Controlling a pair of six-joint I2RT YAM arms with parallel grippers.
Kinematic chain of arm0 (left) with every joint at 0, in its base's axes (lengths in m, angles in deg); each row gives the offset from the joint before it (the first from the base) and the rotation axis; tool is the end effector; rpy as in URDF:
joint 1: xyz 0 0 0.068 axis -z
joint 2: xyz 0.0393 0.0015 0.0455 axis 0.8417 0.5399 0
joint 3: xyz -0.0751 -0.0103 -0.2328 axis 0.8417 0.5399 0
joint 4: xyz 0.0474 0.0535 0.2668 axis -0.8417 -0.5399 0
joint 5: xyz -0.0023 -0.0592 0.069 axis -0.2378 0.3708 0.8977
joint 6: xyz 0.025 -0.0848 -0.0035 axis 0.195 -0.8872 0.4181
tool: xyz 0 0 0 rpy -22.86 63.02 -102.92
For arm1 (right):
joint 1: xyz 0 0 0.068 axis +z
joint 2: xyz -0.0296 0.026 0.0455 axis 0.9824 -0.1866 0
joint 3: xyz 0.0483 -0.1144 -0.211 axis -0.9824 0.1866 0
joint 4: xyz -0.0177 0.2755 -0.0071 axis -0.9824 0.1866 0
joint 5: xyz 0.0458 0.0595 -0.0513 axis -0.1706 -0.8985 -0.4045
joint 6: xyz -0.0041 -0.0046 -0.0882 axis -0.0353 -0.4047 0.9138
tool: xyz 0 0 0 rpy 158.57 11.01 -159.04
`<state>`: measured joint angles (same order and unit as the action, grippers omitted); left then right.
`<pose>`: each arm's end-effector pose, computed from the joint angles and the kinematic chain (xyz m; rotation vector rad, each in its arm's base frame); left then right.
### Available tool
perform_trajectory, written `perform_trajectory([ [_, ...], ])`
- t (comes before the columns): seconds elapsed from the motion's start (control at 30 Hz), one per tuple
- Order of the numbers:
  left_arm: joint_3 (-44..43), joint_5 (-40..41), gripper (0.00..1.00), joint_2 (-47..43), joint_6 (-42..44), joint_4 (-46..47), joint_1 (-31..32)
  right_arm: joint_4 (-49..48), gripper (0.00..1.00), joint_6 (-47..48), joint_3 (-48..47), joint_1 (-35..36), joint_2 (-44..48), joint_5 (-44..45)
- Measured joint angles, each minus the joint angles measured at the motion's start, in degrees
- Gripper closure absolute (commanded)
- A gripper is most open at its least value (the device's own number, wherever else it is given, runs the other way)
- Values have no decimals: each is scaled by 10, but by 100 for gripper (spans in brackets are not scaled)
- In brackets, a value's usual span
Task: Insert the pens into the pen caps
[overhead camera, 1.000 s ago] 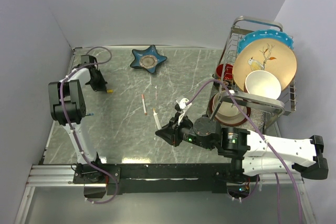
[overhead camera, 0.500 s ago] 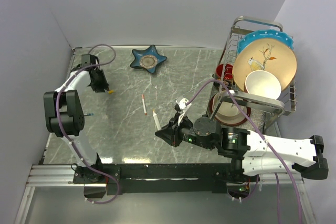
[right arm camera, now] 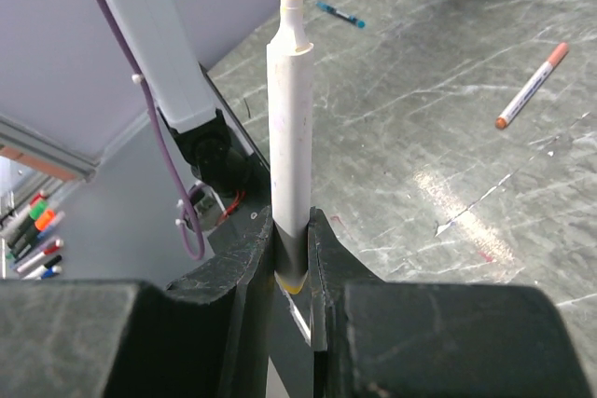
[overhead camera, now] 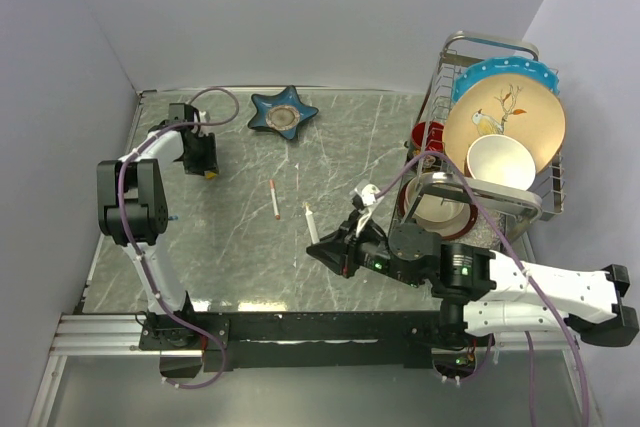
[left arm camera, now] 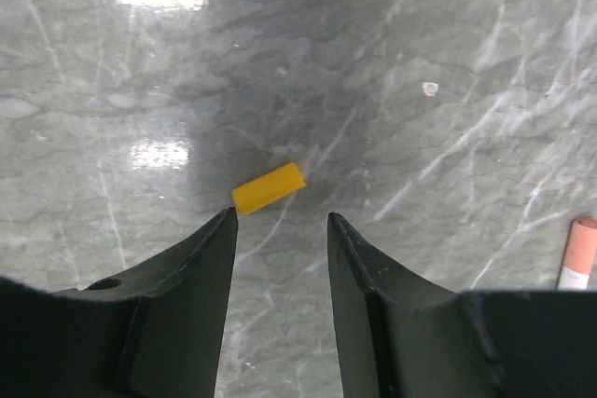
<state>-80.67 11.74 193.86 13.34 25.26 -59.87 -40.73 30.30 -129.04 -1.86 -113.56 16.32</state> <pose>0.4315 0.0102 0.1106 -0.1736 2.6431 -0.1766 0.0787 0.2647 0.3312 -0.6293 1.7655 1.0915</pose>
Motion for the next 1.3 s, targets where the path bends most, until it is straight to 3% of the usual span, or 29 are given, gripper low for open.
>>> perform_trajectory([
  [0.37, -17, 21, 51, 25, 16, 5, 1, 7, 100, -2, 5, 0, 17, 8],
  [0.7, -20, 40, 65, 37, 24, 6, 14, 11, 100, -2, 11, 0, 24, 14],
  [1.3, -17, 49, 70, 37, 21, 5, 19, 11, 100, -10, 12, 0, 23, 11],
])
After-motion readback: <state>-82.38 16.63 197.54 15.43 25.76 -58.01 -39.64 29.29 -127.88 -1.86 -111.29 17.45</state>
